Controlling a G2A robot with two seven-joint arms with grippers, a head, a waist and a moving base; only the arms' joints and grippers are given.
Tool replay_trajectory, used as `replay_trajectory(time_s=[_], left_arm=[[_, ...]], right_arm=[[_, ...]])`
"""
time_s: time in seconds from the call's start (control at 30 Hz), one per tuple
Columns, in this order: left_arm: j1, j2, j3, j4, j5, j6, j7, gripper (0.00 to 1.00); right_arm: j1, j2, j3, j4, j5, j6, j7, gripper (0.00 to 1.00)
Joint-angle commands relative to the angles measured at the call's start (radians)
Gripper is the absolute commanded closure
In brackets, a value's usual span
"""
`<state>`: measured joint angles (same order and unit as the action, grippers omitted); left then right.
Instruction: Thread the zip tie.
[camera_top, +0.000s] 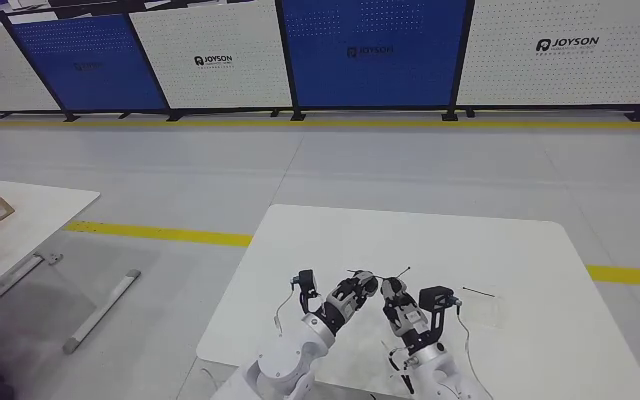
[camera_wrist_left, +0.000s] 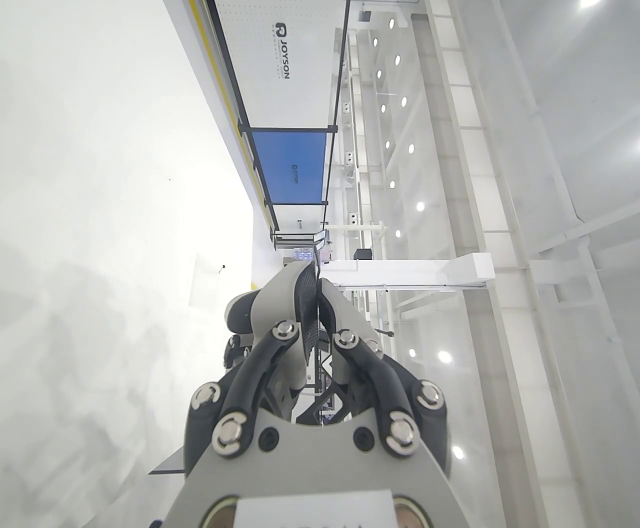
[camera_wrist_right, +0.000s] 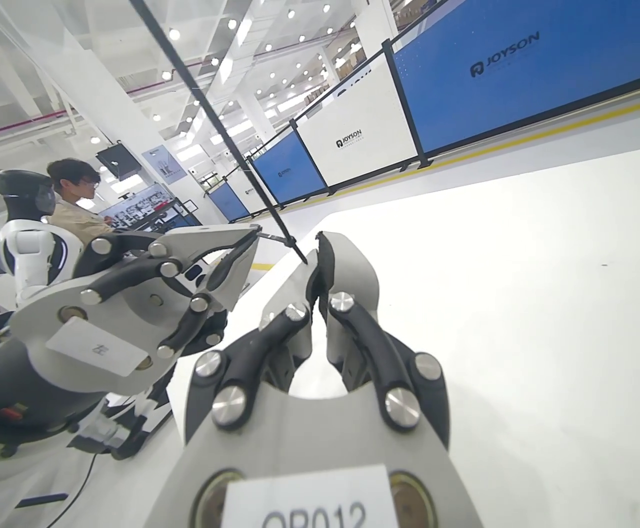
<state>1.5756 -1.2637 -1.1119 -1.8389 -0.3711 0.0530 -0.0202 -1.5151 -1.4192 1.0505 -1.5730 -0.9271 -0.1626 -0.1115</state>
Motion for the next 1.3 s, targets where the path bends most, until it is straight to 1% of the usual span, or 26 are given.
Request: replay_trajectory(time_s=[0.0,0.13,0.17,0.23,0.27,0.4,0.53,0.63,0.8,0.9,0.97,1.03,1.07,1.1,1.2,1.23,1.27], left_arm=[[0.000,0.000,0.000,0.001,-0.002,-0.002,0.001,1.00],[-0.002,-0.001,-0.002,0.005,-0.008,-0.008,0.005,1.00],[-0.003,-0.001,-0.002,0.006,-0.009,-0.008,0.005,1.00],[-0.004,-0.002,-0.002,0.007,-0.009,-0.010,0.007,1.00],[-0.004,-0.002,-0.002,0.007,-0.009,-0.010,0.008,1.00],[-0.004,-0.002,-0.002,0.009,-0.009,-0.008,0.010,1.00],[-0.005,-0.003,-0.001,0.011,-0.008,-0.008,0.009,1.00],[-0.004,-0.003,0.000,0.012,-0.006,-0.008,0.010,1.00],[-0.005,-0.004,0.002,0.016,-0.005,-0.006,0.012,1.00],[-0.006,-0.004,0.002,0.016,-0.003,-0.005,0.012,1.00],[-0.005,-0.004,0.002,0.016,-0.001,-0.004,0.011,1.00],[-0.004,-0.003,0.002,0.017,0.002,0.000,0.011,1.00],[-0.005,-0.003,0.002,0.017,0.002,0.001,0.010,1.00],[-0.005,-0.003,0.002,0.017,0.003,0.002,0.010,1.00],[-0.005,-0.003,0.001,0.017,0.005,0.004,0.009,1.00],[-0.005,-0.003,0.001,0.017,0.006,0.004,0.009,1.00],[-0.005,-0.003,0.001,0.016,0.007,0.005,0.008,1.00]], right_arm=[[0.001,0.000,0.000,0.002,0.001,-0.001,0.000,1.00],[0.003,0.001,-0.002,0.009,0.002,0.000,0.014,1.00],[0.005,0.001,-0.003,0.010,0.000,0.001,0.022,0.95],[0.008,0.002,-0.007,0.013,-0.008,-0.001,0.036,0.79],[0.008,0.002,-0.010,0.012,-0.012,0.001,0.035,0.77],[0.005,0.002,-0.011,0.003,-0.016,0.001,0.025,0.80],[0.000,0.004,-0.007,-0.004,-0.015,-0.001,0.015,0.80],[-0.002,0.005,-0.006,-0.008,-0.019,0.000,0.013,0.83],[-0.004,0.006,-0.007,-0.014,-0.023,0.003,0.019,0.80],[-0.003,0.006,-0.009,-0.016,-0.023,0.008,0.021,0.83],[-0.002,0.006,-0.009,-0.017,-0.019,0.009,0.017,0.94],[-0.001,0.006,-0.009,-0.015,-0.018,0.008,0.014,0.87],[-0.001,0.006,-0.009,-0.015,-0.018,0.008,0.013,0.80],[-0.001,0.006,-0.010,-0.015,-0.018,0.009,0.014,0.78],[-0.001,0.006,-0.010,-0.015,-0.016,0.011,0.013,0.86],[-0.001,0.006,-0.010,-0.014,-0.015,0.012,0.013,0.95],[0.000,0.006,-0.010,-0.014,-0.014,0.012,0.012,1.00]])
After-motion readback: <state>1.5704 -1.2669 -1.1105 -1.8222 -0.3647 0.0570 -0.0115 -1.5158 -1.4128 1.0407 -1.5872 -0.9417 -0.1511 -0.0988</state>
